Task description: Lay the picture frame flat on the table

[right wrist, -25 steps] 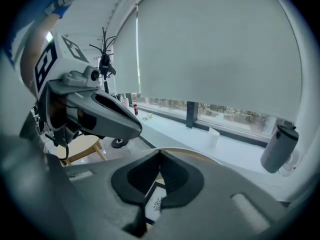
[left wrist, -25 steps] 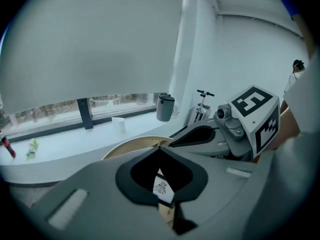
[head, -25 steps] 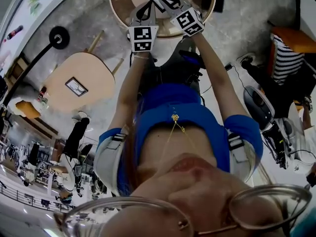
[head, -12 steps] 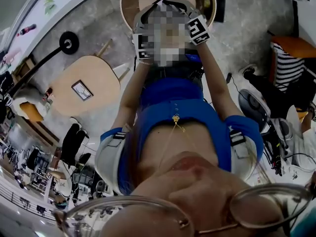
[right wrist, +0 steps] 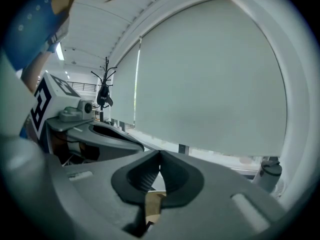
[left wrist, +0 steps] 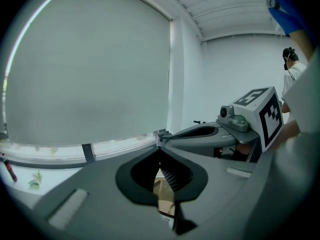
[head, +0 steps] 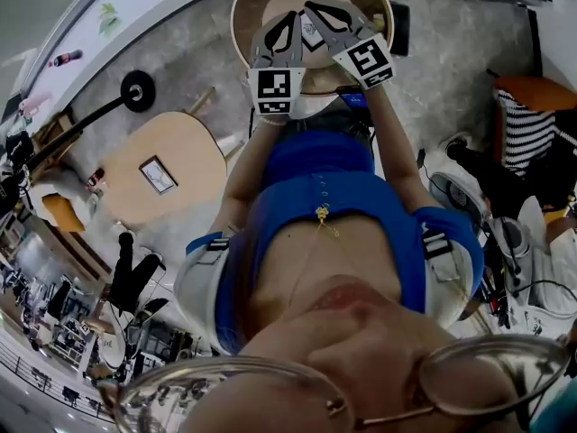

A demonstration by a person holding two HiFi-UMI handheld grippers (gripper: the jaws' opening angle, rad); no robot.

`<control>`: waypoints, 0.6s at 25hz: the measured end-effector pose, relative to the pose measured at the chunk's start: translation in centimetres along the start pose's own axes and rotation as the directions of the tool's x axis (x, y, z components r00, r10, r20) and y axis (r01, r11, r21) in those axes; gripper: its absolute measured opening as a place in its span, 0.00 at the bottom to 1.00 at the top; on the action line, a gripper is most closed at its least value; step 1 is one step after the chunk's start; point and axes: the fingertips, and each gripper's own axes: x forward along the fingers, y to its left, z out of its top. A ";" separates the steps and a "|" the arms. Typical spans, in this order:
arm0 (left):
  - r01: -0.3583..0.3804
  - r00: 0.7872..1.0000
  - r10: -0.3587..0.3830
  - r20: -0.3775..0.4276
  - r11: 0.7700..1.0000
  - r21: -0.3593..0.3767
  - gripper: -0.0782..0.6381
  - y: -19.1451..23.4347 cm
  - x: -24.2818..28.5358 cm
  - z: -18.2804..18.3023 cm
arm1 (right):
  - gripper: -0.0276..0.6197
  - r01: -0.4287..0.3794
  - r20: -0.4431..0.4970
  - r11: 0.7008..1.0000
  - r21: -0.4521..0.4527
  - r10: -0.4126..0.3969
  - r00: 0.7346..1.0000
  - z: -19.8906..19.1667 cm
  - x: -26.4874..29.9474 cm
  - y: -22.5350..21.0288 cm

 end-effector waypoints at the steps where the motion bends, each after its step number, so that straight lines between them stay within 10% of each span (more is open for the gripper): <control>1: 0.005 1.000 -0.005 0.008 1.000 0.005 0.10 -0.1 -0.1 0.7 | 0.05 0.004 0.007 1.000 0.000 -0.004 1.000 0.6 -0.3 -0.1; 15: 0.033 0.994 -0.039 0.100 0.998 0.054 0.11 -4.0 -2.1 8.5 | 0.05 0.069 0.115 0.995 0.071 -0.077 0.990 6.6 -6.3 -1.3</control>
